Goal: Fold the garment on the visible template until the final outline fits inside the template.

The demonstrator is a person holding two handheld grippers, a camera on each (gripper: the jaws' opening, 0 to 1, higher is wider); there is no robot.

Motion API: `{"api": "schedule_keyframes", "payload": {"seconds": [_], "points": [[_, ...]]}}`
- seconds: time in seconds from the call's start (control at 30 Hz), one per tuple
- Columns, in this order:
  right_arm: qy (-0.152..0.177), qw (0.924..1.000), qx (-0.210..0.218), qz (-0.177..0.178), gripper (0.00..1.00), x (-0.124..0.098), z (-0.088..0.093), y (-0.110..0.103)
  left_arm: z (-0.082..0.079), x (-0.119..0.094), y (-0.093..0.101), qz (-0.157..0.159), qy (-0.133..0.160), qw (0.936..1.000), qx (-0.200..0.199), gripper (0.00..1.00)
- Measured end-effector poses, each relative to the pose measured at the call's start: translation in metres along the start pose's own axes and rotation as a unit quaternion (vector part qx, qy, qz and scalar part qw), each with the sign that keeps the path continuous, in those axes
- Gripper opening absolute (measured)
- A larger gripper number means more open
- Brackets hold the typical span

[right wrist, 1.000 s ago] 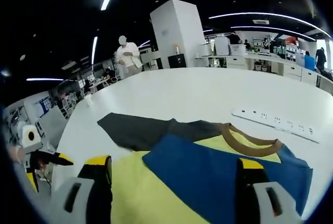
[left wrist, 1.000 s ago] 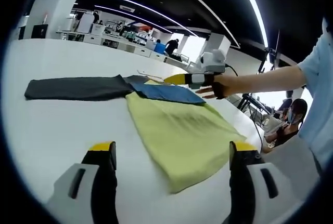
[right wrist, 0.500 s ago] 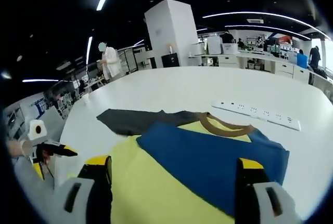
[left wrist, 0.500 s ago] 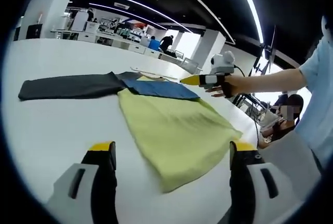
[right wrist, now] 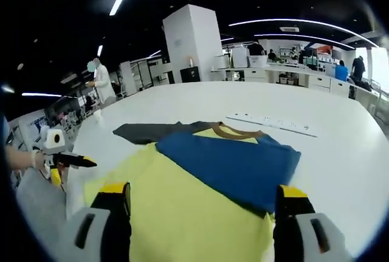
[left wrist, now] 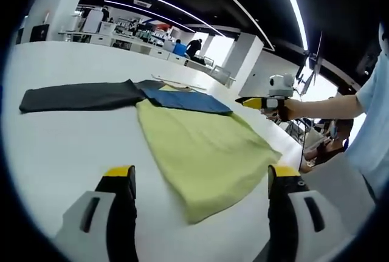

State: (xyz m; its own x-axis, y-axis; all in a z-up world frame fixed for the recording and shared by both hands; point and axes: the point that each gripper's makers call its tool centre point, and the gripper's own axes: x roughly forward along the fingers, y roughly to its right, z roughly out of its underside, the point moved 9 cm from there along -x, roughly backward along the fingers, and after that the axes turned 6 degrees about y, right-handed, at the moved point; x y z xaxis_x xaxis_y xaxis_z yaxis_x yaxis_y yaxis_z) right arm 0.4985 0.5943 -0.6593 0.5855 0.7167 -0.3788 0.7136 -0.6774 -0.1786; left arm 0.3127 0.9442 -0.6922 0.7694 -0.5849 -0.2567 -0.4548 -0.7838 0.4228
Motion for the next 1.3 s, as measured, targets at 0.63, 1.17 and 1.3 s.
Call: {"api": "schedule_keyframes", "payload": {"seconds": [0.63,1.17,1.3], "points": [[0.034,0.9962,0.050,0.063,0.98,-0.074,0.033,0.005,-0.018,-0.004,-0.012,0.013,0.040,0.9984,-0.039,0.87],[0.047,0.9943,0.070,0.066,0.94,-0.097,0.048,-0.008,-0.089,-0.058,-0.117,-0.133,0.043,0.9896,0.035,0.71],[0.045,0.9937,0.075,0.070,0.93,-0.101,0.051,-0.010,-0.090,-0.073,-0.148,-0.190,0.022,0.9807,0.039,0.61]]}}
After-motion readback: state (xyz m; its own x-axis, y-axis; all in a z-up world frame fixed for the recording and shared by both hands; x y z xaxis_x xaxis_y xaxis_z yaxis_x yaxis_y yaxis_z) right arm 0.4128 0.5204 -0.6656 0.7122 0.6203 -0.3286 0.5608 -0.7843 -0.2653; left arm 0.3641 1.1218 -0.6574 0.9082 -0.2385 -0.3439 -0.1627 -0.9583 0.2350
